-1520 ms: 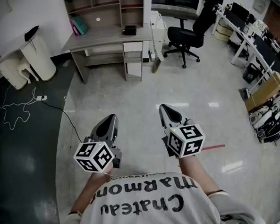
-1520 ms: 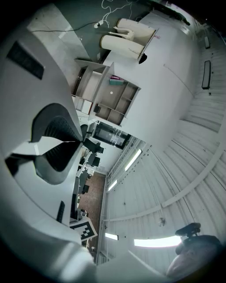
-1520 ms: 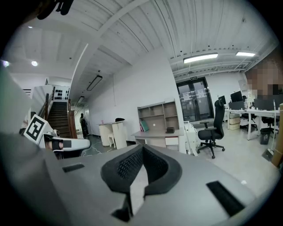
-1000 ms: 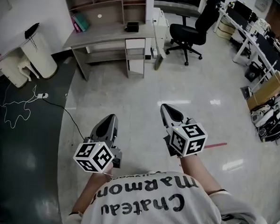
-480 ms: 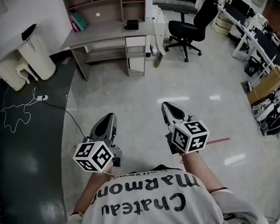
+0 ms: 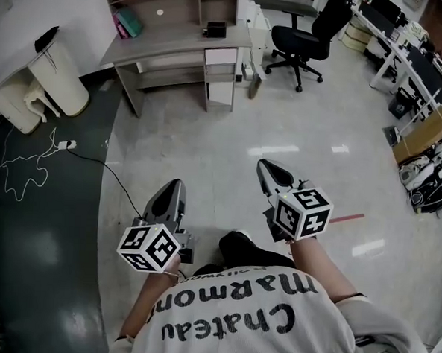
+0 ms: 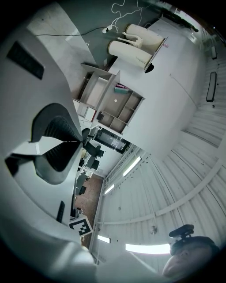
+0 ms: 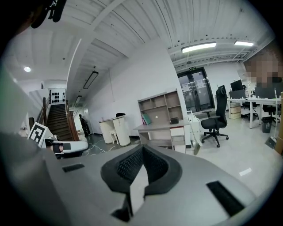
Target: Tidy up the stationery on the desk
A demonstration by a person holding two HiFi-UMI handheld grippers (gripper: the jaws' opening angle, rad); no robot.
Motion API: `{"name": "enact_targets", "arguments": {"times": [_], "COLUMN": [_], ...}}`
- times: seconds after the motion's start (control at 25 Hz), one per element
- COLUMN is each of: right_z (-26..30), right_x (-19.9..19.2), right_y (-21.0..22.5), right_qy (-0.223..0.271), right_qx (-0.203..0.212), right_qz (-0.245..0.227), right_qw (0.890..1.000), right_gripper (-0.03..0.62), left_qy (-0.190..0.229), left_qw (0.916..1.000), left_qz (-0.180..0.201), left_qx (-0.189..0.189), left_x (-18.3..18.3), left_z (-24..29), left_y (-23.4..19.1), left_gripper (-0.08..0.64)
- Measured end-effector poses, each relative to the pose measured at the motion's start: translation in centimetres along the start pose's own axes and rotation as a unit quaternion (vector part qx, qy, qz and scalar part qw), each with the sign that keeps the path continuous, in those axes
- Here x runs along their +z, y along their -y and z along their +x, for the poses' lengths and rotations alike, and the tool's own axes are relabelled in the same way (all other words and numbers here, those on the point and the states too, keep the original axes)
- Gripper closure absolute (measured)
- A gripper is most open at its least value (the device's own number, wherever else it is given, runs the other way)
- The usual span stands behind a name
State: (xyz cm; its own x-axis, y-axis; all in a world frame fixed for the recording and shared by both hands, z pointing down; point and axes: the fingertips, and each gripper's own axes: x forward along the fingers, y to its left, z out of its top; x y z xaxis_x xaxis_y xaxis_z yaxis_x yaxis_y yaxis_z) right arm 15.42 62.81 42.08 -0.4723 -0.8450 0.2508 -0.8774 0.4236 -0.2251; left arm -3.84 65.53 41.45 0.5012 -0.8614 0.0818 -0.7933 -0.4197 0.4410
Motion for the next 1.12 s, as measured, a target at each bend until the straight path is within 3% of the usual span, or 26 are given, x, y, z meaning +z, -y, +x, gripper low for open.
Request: {"name": "enact_targets", "arguments": {"times": [0.4,0.68,1.12], "right_z": [3.4,7.9,18.7], "right_x": [-1.1,0.3,7.9], "right_y": [1.7,4.2,10.6], "right_qy": [-0.016,-0.025,-0.004], "right_qx": [0.001,0.013,0.046], "right_qz": [0.024,0.016,0.028], "right_qw": [1.000,0.999,0.999], "right_gripper": [0.575,0.574,0.574], "left_qy": [-0.026,-0.022,0.008], "left_qw": [0.9996,0.9997,0.9996], "left_qz": [0.000,0.010,0.020], "left_qx": [0.007,0.007,0.016], "left_x": [-1.6,-0.2,6.2], "left_z": [2.6,7.6,18.5], "left_y": [-2.2,-3.7,-6.6], "left_gripper": [0.545,0.545,0.545]}}
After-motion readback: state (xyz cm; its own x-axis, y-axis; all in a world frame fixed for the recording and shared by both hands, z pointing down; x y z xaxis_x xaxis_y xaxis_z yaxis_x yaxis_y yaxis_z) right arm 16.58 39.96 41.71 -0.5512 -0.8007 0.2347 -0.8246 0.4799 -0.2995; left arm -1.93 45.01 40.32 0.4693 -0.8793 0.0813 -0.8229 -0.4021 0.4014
